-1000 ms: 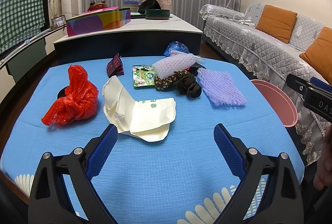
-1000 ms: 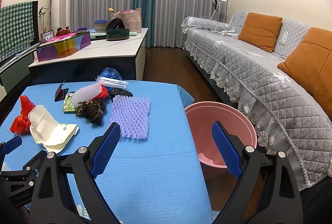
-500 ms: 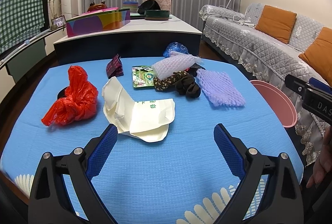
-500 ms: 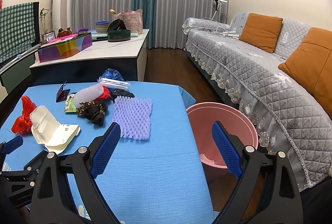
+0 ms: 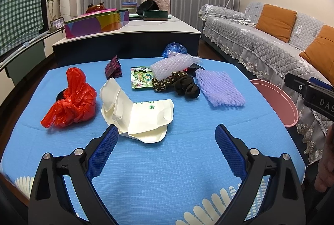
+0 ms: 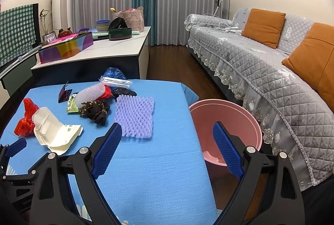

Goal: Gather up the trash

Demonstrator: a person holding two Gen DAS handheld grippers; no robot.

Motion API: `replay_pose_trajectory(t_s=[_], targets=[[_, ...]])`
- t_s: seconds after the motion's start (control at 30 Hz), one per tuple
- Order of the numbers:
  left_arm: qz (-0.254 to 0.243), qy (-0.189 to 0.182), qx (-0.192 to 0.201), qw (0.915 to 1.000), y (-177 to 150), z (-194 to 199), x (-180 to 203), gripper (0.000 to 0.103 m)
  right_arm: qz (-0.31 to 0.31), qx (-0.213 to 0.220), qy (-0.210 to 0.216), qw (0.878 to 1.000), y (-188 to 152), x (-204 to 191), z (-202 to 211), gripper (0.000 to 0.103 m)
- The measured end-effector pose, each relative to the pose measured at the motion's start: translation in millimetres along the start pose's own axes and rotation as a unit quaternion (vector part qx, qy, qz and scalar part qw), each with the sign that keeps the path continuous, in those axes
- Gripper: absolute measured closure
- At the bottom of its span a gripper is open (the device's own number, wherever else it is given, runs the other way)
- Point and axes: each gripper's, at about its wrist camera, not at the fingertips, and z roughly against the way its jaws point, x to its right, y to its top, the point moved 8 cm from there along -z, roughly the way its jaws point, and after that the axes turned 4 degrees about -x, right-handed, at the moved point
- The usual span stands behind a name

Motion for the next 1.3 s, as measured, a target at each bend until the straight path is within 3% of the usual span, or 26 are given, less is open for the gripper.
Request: replay_pose_trajectory(t_s=[0.3,0.57,0.7,1.0,1.13,1.3], targets=[[0.000,0.001,0.000,1.0000,0,0,0,0.012,0.003,-0.002,0.004,1.000,-2,-2,0,0.016],[0.028,0.033,0.001,0.9991,4,-5,-21,0.012,-0.019,-0.026,0.044,0.999,-4,-9,-15,0.034],[0.059,0.064,-0.003,0.9962,10,-18,-43,0.018,-0.027,-0.039,0.065,0.997,-4,-13,-34,0.040],[0.074,0.099,-0.010,0.9923,22,-50,-64,0.028,-0.065,-0.097,0.087,0.989,-5,-16,-102,0.040],[0.077,0.100,-0.019,0.9918,23,-63,-70,0.035,-0.063,-0.119,0.087,0.987,-8,-22,-127,0.042],[0.080,0.094,-0.022,0.9921,25,-69,-74,0.046,-0.068,-0.154,0.082,0.982,-19,-26,-150,0.052]])
